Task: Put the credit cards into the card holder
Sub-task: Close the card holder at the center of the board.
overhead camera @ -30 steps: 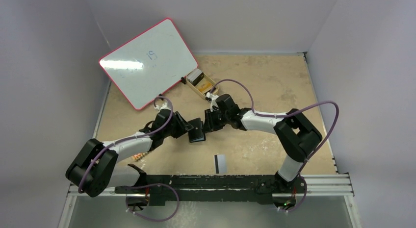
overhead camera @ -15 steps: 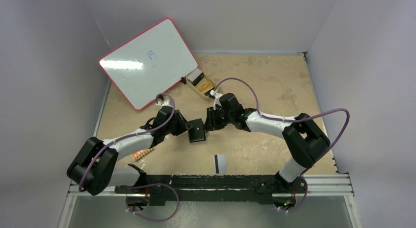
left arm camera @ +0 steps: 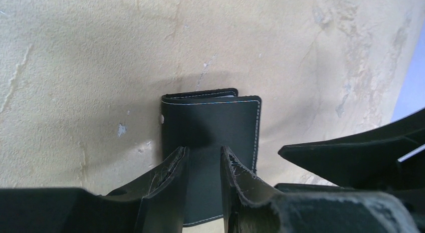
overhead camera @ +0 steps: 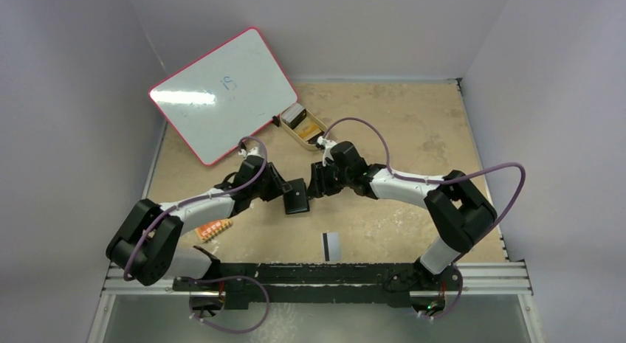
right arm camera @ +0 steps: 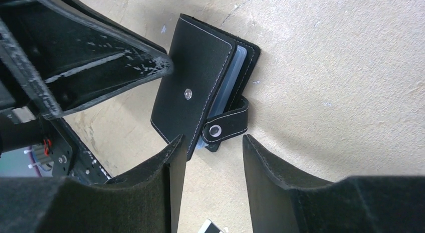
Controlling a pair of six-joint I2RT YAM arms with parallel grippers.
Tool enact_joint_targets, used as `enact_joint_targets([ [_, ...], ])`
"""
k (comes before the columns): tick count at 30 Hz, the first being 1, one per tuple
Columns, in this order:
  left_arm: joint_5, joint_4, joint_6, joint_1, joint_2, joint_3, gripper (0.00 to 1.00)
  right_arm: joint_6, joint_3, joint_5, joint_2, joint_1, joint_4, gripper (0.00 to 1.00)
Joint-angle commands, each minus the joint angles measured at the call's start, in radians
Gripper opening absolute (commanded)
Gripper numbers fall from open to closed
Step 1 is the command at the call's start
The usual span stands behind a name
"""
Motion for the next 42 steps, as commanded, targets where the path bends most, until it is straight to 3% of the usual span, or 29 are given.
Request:
enact_joint_targets([
  [1, 0.026, 0.050, 0.019, 0.000, 0.043, 0.041, 0.28, -0.038, 0.009, 0.033, 0.010, 0.018, 0.024, 0.48],
  [9, 0.012, 0.060, 0.027, -0.001, 0.080, 0.037, 0.28, -0.072, 0.047, 0.086, 0.070, 0.052, -0.002, 0.49],
  [15, -0.016, 0.032, 0.049, -0.001, 0.081, 0.037, 0.28, -0.084, 0.062, 0.179, 0.049, 0.053, -0.073, 0.38],
  [25, -0.039, -0.032, 0.069, -0.002, 0.059, 0.044, 0.28, -0.057, 0.085, 0.196, 0.025, 0.053, -0.111, 0.37],
  [29, -0.041, -0.081, 0.052, -0.002, 0.010, 0.059, 0.30, -0.053, 0.084, 0.177, 0.037, 0.053, -0.097, 0.21],
  [35, -0.094, -0.179, 0.051, -0.002, -0.067, 0.071, 0.46, -0.056, 0.136, 0.162, 0.038, 0.053, -0.089, 0.01],
  [42, -0.073, -0.158, 0.082, 0.000, 0.008, 0.084, 0.53, -0.063, 0.158, 0.139, 0.042, 0.053, -0.095, 0.00],
])
